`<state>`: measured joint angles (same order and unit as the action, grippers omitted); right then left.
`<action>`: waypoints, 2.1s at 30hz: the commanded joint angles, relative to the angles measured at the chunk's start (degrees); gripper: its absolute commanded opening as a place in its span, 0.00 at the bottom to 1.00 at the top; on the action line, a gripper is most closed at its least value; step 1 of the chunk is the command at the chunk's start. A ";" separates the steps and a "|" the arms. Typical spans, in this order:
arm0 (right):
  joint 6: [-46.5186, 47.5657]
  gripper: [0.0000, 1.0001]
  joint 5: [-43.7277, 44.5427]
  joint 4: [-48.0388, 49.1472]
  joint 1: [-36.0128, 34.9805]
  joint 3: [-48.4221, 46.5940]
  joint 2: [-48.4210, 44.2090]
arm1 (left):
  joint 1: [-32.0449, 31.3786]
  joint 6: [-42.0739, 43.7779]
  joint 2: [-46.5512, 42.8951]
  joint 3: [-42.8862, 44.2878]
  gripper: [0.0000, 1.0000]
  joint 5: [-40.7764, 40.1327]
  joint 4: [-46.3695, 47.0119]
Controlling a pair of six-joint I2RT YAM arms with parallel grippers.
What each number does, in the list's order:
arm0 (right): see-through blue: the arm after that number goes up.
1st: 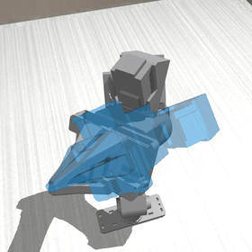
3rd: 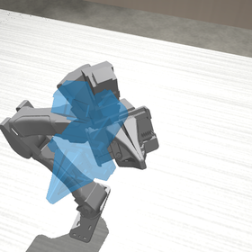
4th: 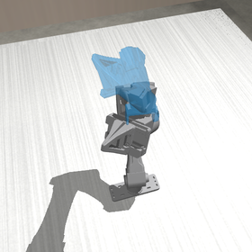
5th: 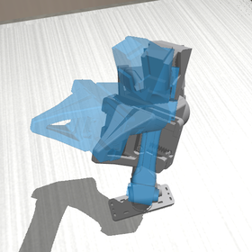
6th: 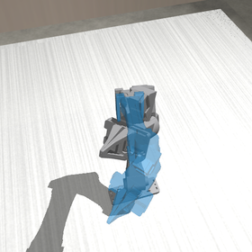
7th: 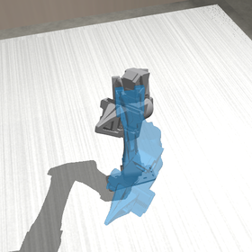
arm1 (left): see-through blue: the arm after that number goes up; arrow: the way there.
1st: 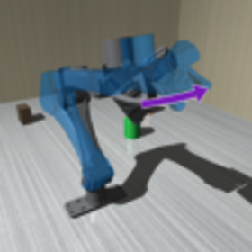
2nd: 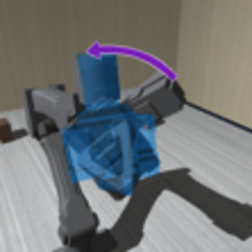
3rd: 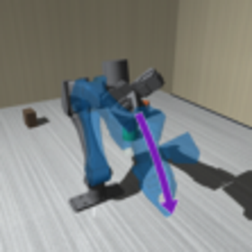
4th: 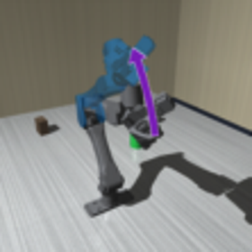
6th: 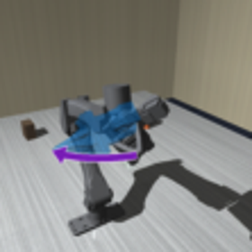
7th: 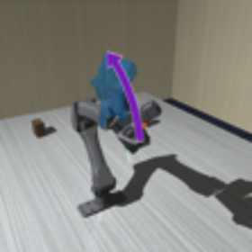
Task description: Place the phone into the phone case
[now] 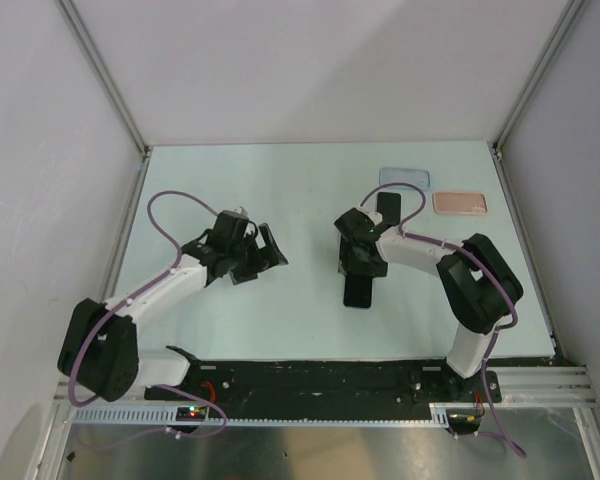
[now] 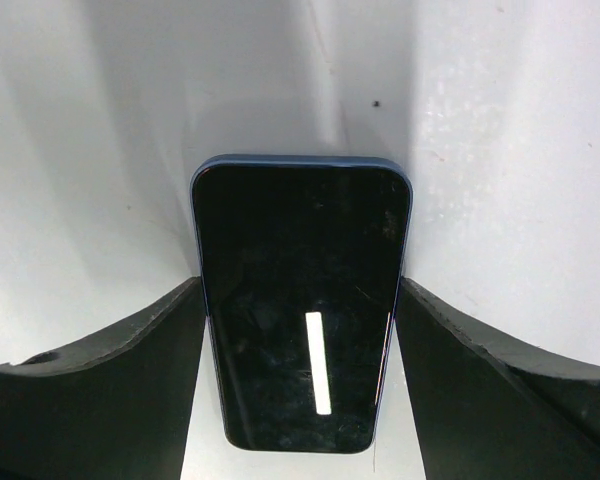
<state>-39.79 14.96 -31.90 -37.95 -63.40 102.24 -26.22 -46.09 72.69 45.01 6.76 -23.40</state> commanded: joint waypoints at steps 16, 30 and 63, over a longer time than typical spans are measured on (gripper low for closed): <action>11.06 0.99 -8.10 7.23 7.93 -3.74 -7.94 | -3.58 -3.57 10.28 5.18 0.98 2.12 7.71; -14.02 0.62 5.79 -12.35 38.10 -27.54 7.77 | -3.54 -4.38 -0.32 0.88 0.97 3.54 7.67; -29.22 0.54 1.33 -22.79 49.89 -48.04 29.34 | -0.87 -2.44 -7.14 -2.40 0.97 6.66 7.66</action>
<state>-67.35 14.98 -52.47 11.66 -107.00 130.02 -28.18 -49.47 67.75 43.18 12.19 -16.95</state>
